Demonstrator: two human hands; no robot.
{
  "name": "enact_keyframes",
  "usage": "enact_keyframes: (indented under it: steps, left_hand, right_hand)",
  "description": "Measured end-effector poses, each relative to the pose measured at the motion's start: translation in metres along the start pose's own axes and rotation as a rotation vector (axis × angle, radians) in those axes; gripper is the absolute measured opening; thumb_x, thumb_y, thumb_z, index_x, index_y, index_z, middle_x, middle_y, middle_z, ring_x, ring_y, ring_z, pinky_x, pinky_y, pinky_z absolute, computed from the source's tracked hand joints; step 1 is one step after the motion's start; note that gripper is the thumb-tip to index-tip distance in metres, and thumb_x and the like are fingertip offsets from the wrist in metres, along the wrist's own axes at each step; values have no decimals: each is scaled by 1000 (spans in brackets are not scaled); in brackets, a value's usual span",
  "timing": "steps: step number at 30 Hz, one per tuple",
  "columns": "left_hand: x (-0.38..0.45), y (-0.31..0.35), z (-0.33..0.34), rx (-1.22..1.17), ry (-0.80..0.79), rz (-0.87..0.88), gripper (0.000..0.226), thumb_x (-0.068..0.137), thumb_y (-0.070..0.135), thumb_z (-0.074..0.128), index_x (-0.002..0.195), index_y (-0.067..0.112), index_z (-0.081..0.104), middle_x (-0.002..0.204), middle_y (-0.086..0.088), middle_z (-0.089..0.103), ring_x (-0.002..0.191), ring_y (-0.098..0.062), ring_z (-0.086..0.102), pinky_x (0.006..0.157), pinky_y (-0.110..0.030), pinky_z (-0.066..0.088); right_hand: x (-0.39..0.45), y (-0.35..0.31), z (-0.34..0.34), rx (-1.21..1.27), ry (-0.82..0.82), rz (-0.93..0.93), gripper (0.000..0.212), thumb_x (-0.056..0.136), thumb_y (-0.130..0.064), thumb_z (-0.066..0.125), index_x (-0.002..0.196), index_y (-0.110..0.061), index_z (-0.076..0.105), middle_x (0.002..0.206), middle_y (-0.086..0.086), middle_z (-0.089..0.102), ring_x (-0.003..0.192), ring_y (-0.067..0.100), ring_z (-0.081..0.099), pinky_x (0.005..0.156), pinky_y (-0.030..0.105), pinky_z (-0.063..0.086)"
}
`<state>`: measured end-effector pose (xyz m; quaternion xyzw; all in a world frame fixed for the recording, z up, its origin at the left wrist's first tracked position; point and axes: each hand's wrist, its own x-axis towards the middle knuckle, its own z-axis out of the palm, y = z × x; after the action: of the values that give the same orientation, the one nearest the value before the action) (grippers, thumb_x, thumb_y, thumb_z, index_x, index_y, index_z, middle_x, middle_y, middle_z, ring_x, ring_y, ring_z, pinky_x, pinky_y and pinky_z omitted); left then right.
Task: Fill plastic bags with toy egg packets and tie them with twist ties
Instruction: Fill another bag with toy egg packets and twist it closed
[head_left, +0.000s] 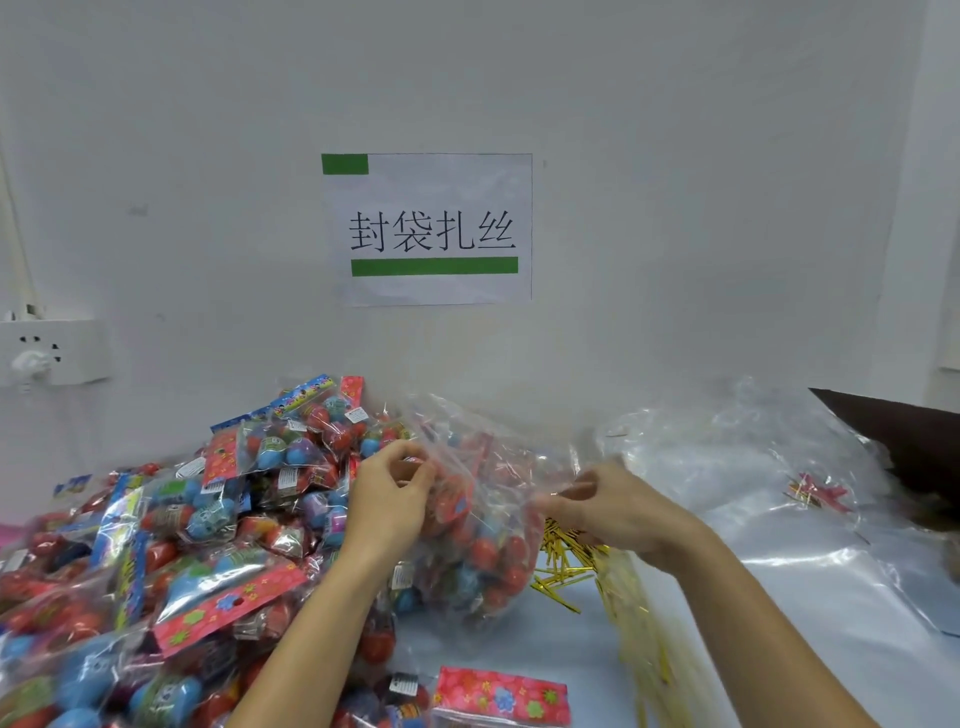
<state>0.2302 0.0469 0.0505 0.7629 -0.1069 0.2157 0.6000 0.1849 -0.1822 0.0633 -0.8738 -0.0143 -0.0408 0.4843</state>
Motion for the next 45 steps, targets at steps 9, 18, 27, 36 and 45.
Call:
enact_keyframes:
  steps: [9,18,27,36,45]
  left_hand:
    - [4,19,-16,-53,-83,75,25,86,-2,65,73,18,73,76,-3,76,75,-18,73,70,-29,60]
    - [2,7,-15,166,-86,-14,23,88,2,65,76,19,74,68,3,75,62,-13,70,67,-34,60]
    - [0,27,-16,28,-265,82,27,87,-8,58,86,16,69,73,-7,76,65,-18,73,67,-32,61]
    - [3,5,-25,-38,-387,-240,17,96,3,57,111,10,60,94,-14,76,84,-24,75,69,-29,62]
    - [-14,-9,-21,-77,-812,-385,60,73,-3,40,125,14,62,125,-7,70,114,-17,66,100,-38,51]
  right_hand:
    - [6,-21,10,171,615,-299,23,87,-18,76,66,-26,75,61,-10,72,56,-1,64,62,23,54]
    - [2,-16,-17,40,652,-256,15,87,-18,77,74,-19,72,66,-8,68,64,6,63,56,9,43]
    - [3,-13,-19,211,738,-290,17,90,-13,74,80,-26,75,69,-4,72,59,6,67,63,28,59]
    - [-4,25,-46,185,176,150,32,94,1,64,126,2,58,100,18,70,78,25,68,86,41,57]
    - [0,34,-16,-198,-419,126,26,84,-4,75,105,-21,73,105,1,76,82,6,68,72,21,54]
